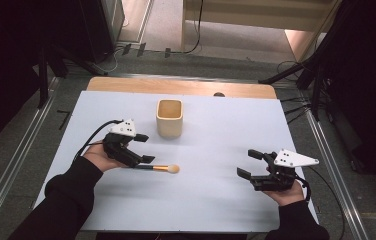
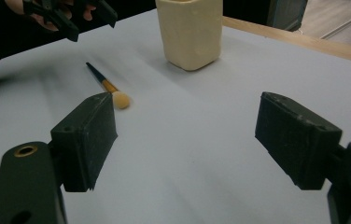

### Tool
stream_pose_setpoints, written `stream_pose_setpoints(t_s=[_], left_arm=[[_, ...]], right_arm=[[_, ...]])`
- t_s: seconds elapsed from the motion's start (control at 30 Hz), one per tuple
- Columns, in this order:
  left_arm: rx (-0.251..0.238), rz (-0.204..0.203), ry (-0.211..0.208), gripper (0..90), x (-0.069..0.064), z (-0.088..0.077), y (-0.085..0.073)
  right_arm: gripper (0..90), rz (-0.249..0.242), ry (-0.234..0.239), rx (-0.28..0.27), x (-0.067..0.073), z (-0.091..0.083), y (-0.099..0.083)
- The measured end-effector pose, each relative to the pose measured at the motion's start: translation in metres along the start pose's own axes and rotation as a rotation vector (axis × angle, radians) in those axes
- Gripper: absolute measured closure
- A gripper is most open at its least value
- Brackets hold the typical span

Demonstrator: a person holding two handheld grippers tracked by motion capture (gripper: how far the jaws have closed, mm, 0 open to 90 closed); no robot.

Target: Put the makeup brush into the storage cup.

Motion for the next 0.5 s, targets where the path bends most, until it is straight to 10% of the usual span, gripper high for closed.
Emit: stream_pose_setpoints(t_s=[0.5], left_arm=[[0.201,0.068,-0.008,20.0,-0.006,0.018,0.013]], right_arm=[[21.2,0.003,0.004,0.008,0.0,0.001,-0.001]])
Point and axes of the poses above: each handheld gripper's, and its own axes: z roughly forward along the jaws, y roughly out of its top, x roughly to its left, the point moved 2 cm from there along z, roughly forward along the jaws, and after that the axes turned 7 degrees about x, right-handed, at the moved point
